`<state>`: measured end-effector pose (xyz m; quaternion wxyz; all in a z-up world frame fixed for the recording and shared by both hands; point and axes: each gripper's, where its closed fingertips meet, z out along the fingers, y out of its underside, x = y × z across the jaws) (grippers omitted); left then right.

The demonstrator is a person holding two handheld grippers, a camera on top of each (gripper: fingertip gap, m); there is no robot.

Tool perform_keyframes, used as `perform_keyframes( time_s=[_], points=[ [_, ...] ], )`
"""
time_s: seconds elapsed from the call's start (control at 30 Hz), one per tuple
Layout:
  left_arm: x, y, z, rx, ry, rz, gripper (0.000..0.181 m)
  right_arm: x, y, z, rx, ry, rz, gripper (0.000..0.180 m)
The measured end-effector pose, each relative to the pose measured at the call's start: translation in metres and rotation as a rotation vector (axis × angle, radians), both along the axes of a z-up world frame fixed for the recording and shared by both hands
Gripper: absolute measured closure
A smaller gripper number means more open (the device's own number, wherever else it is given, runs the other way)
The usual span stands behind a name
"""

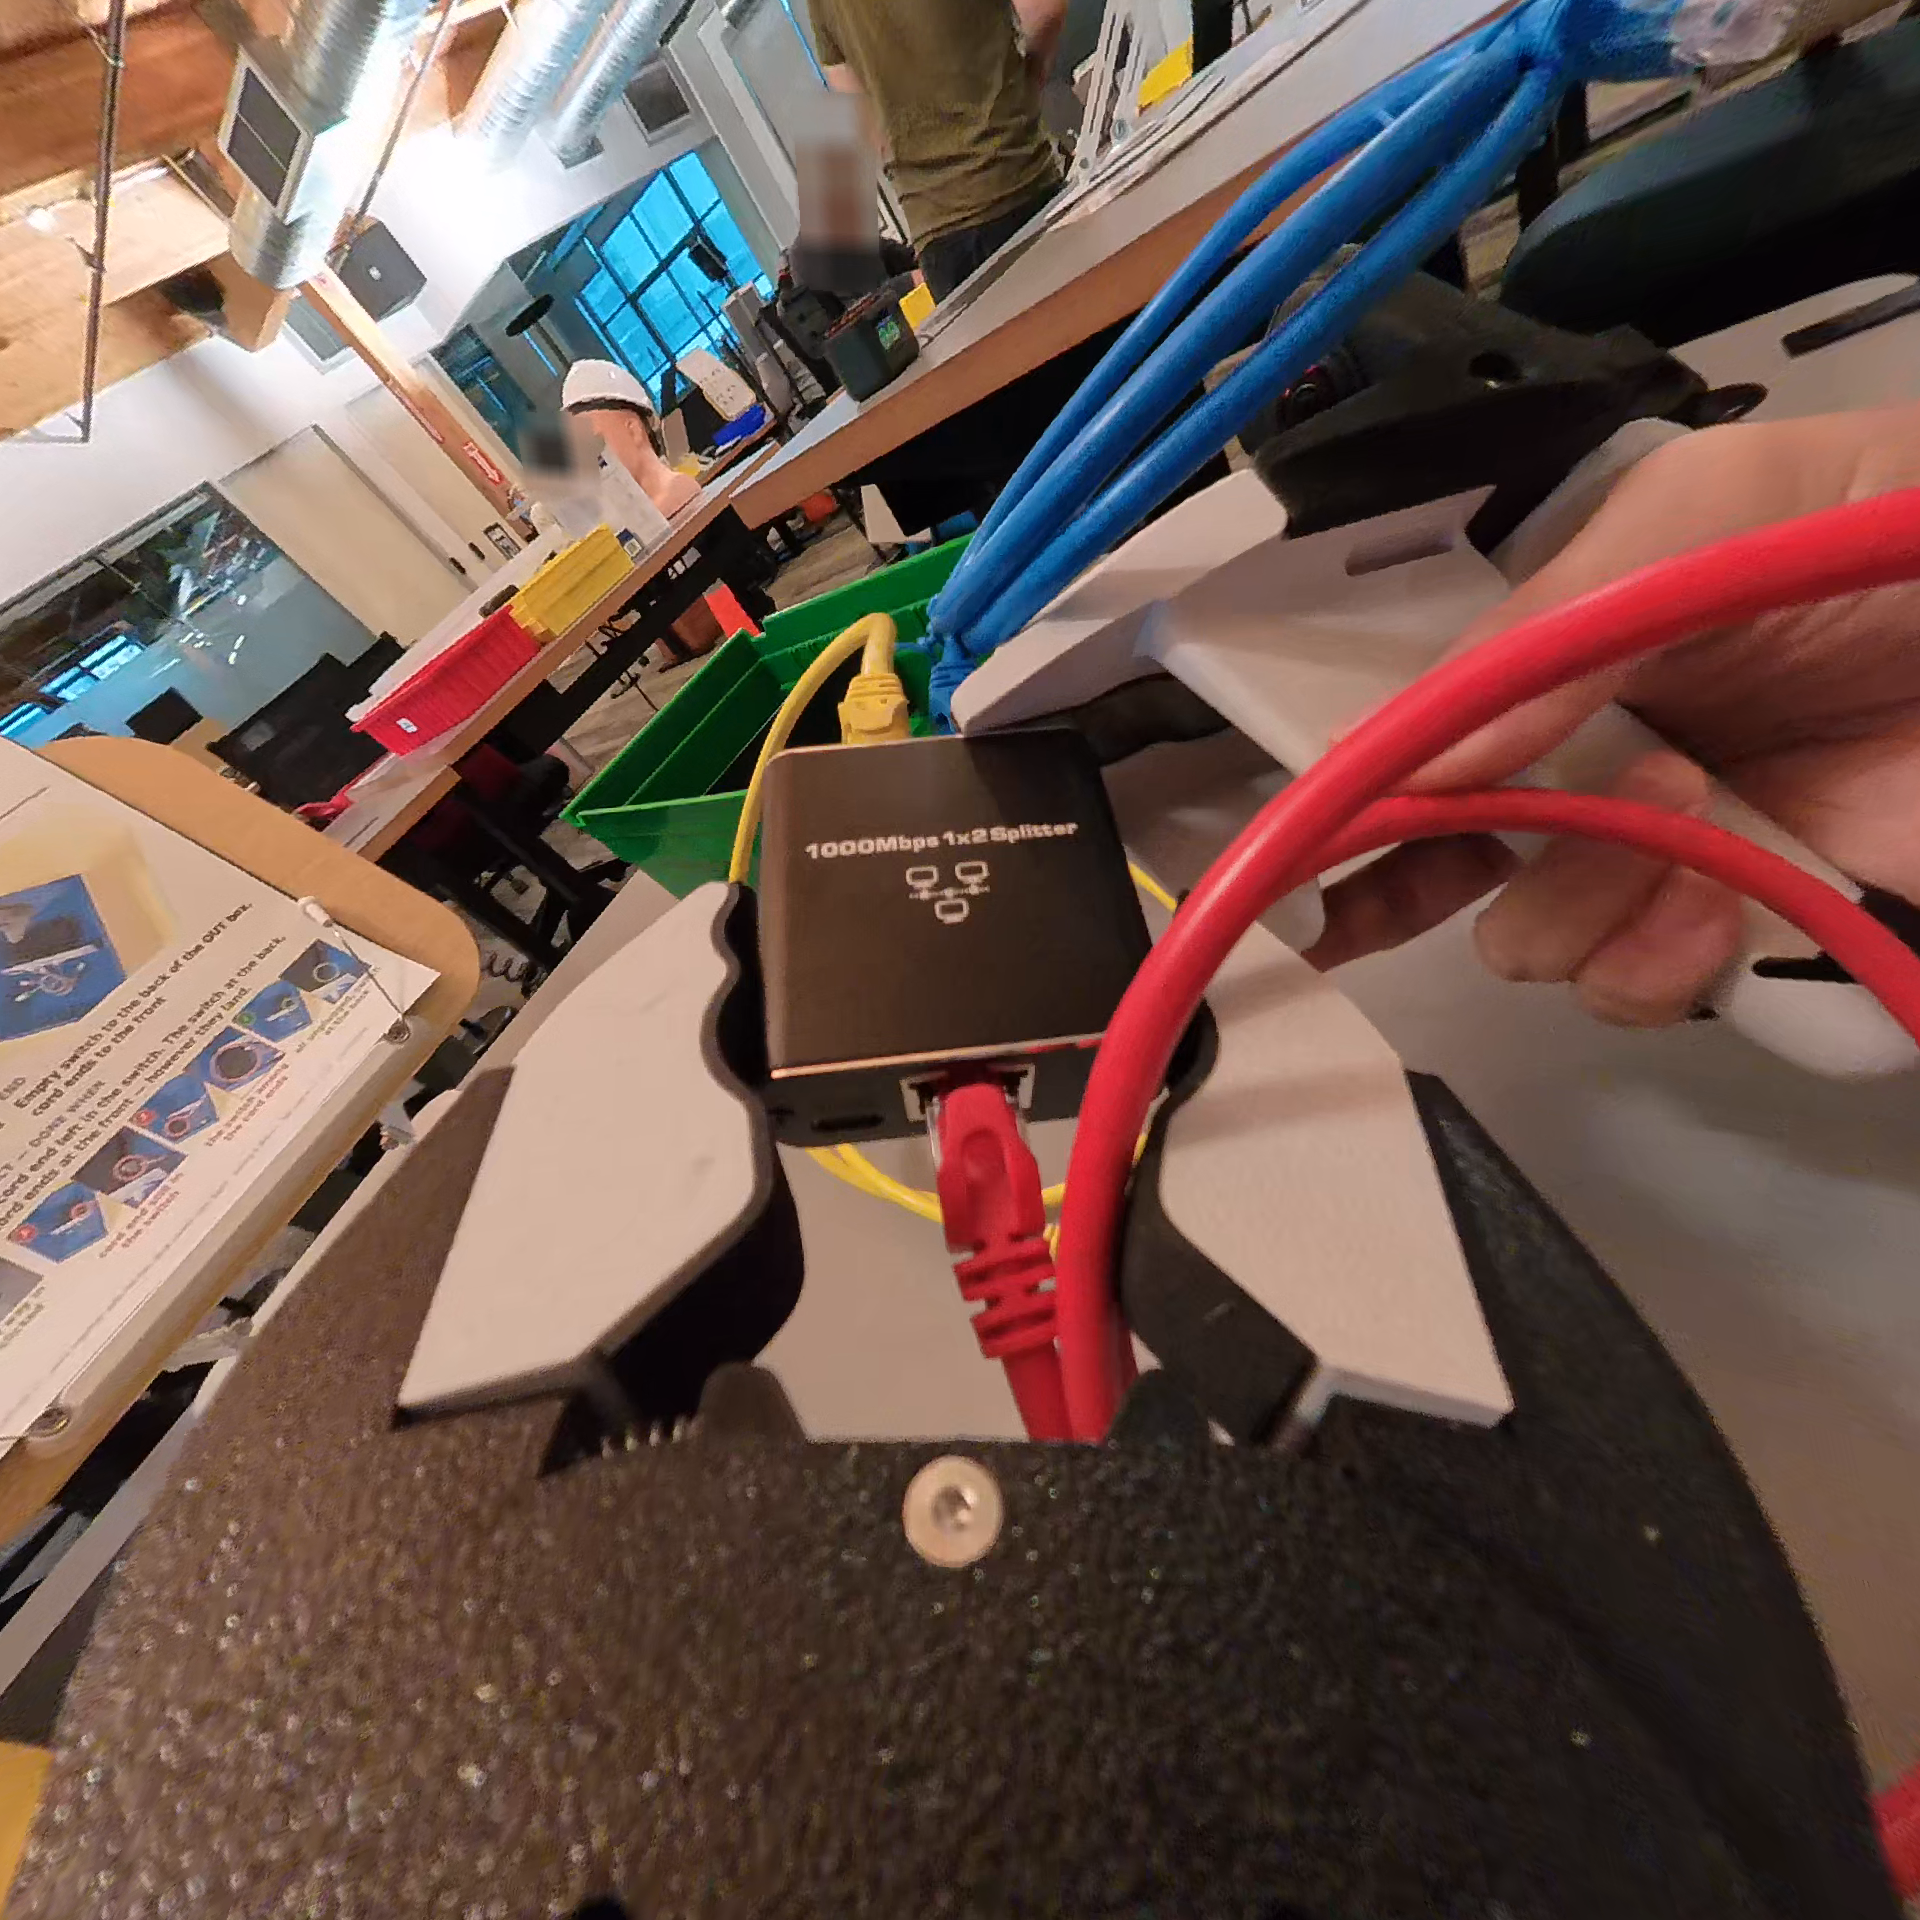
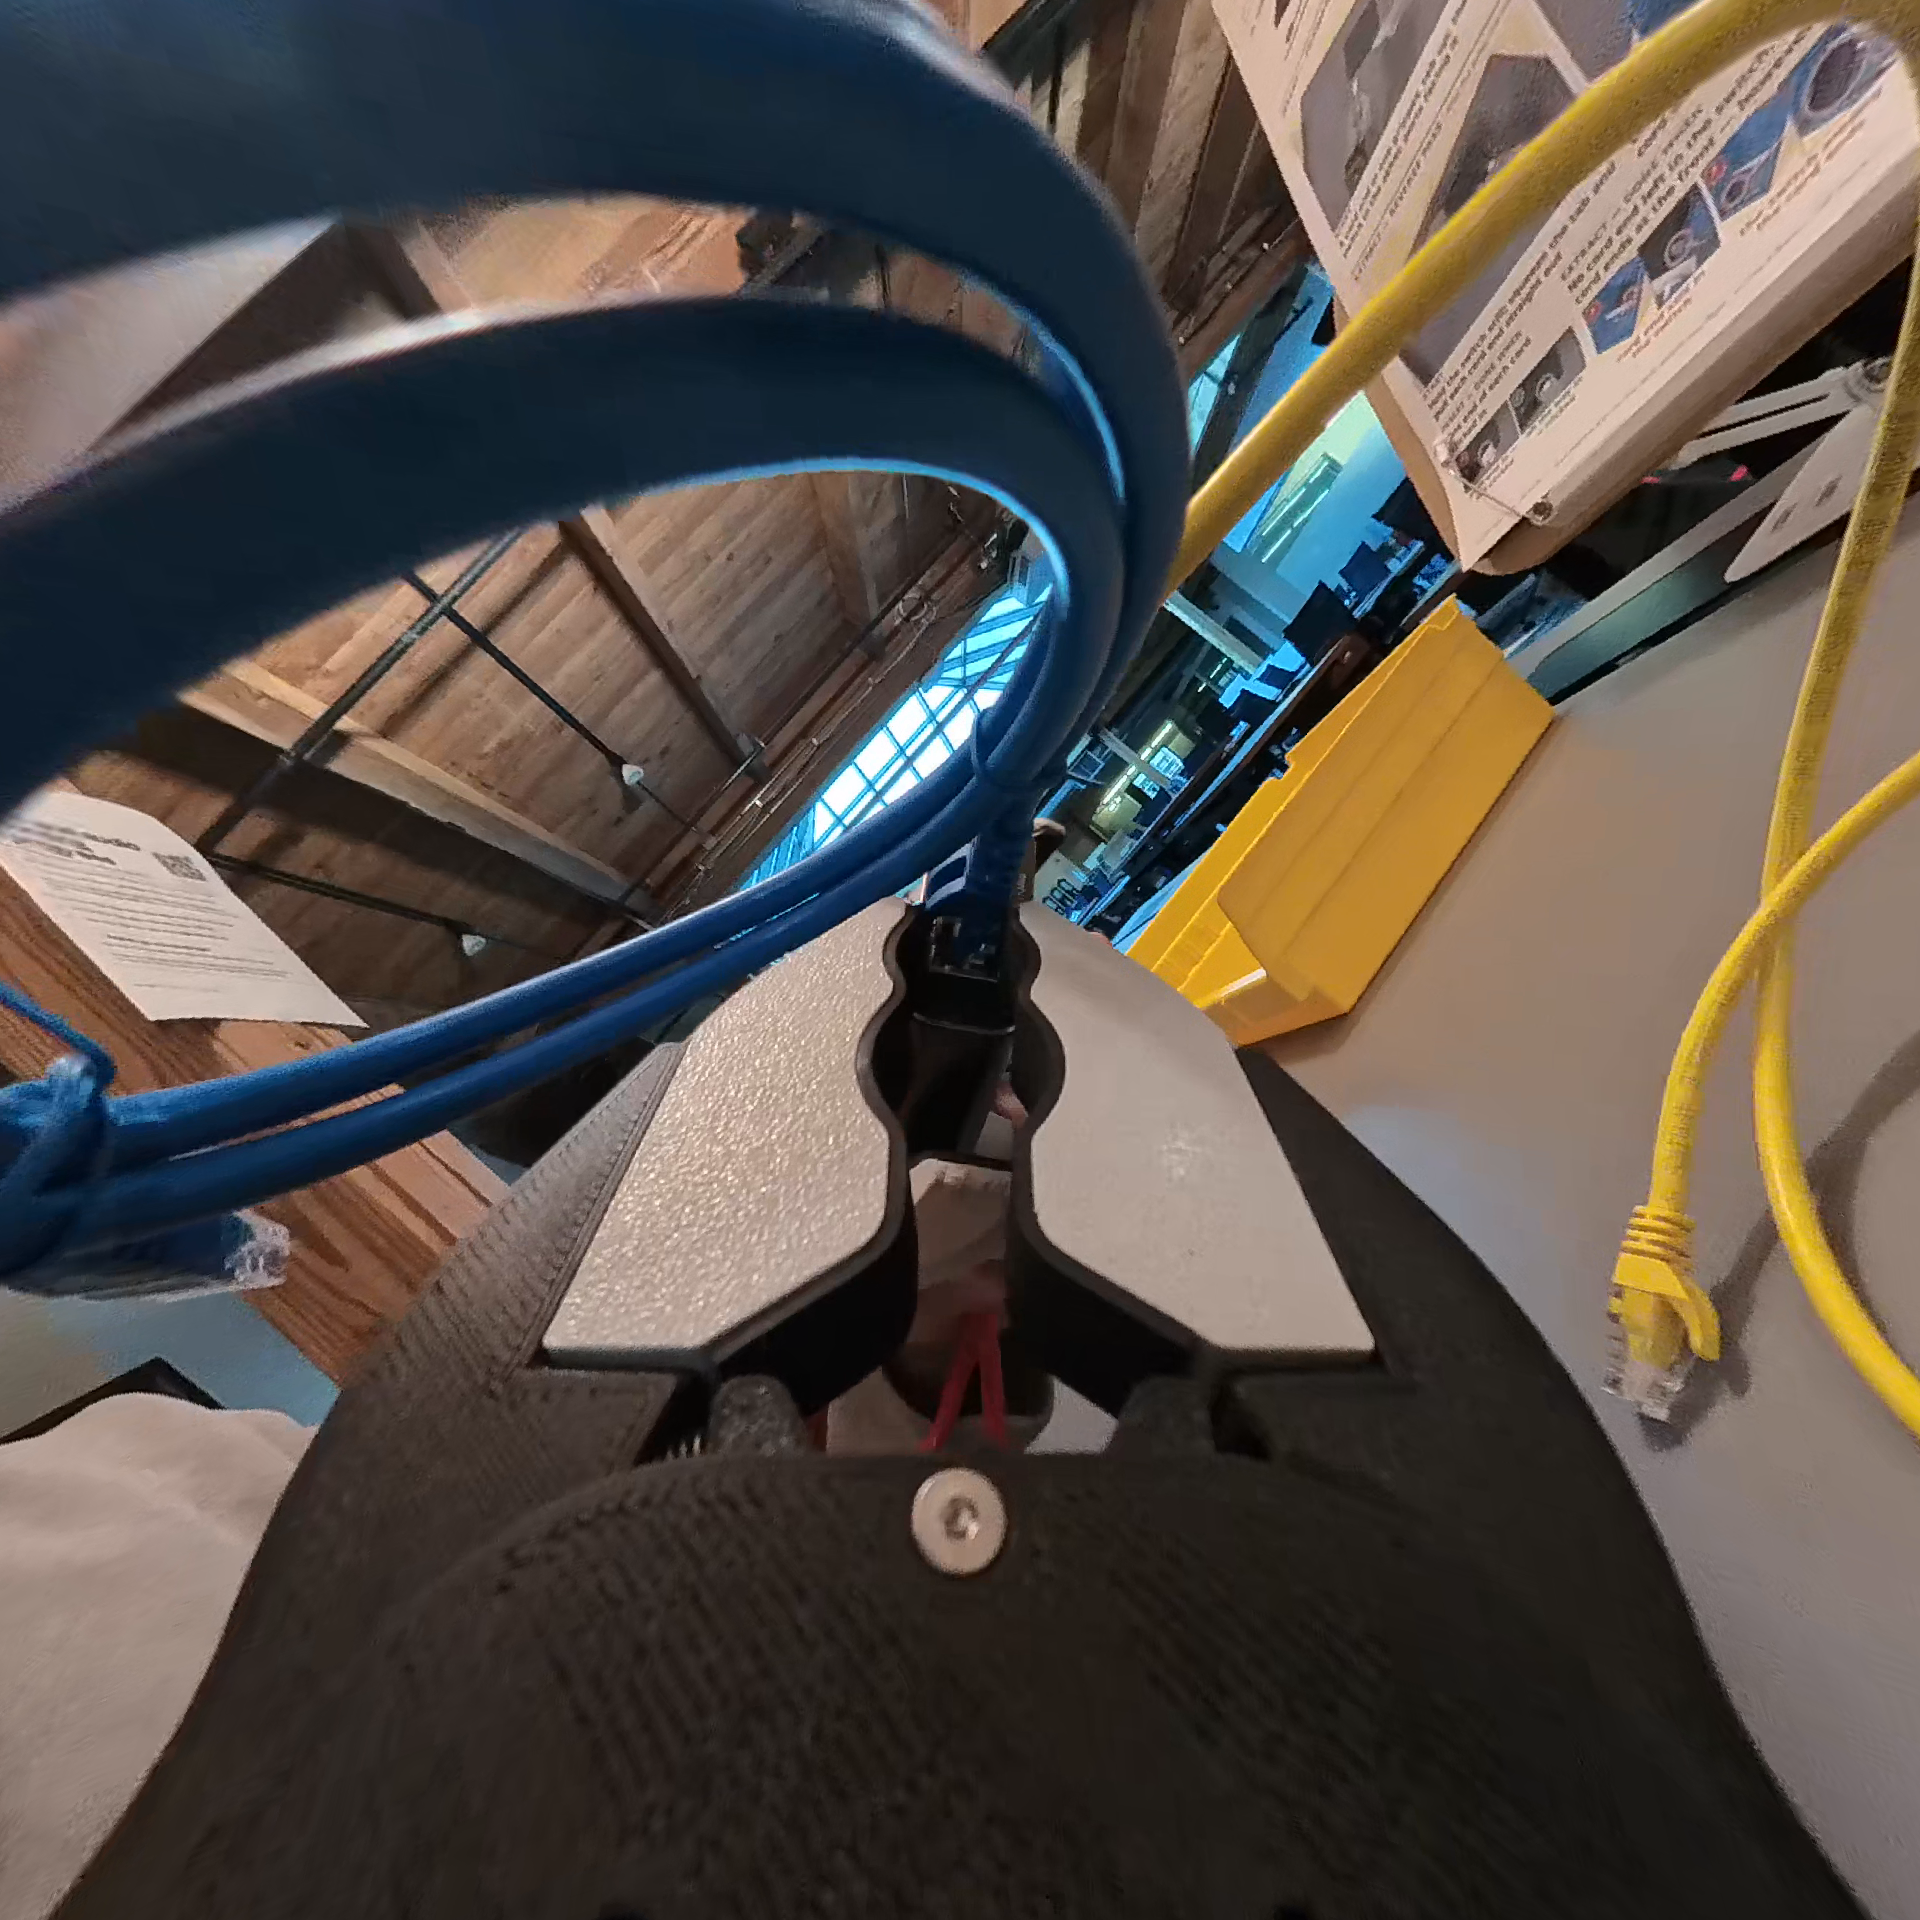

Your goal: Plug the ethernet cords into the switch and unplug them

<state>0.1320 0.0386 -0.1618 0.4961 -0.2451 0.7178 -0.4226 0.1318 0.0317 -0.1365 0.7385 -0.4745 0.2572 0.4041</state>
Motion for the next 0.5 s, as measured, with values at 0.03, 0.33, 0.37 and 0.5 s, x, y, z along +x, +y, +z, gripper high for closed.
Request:
perform_keyframes(
  time_s=[0.03,0.33,0.37,0.5],
  points=[
    [0.0004,0.0,-0.0013,0.011,0.003,0.01,0.106,0.001,-0.0003,-0.0014,-0.001,0.005,-0.006,0.166],
    [0.0036,0.0001,-0.0012,0.092,-0.017,0.057,0.106,0.0015,-0.0041,0.0007,0.013,-0.002,-0.021,0.165],
    [0.0034,0.0003,-0.0018,0.1,-0.015,0.058,0.106,0.001,-0.0042,0.0001,0.009,-0.02,-0.029,0.165],
    [0.0021,0.002,-0.004,0.112,-0.019,0.068,0.106,-0.0008,-0.0031,-0.0026,0.007,-0.096,-0.04,0.165]
  ],
)
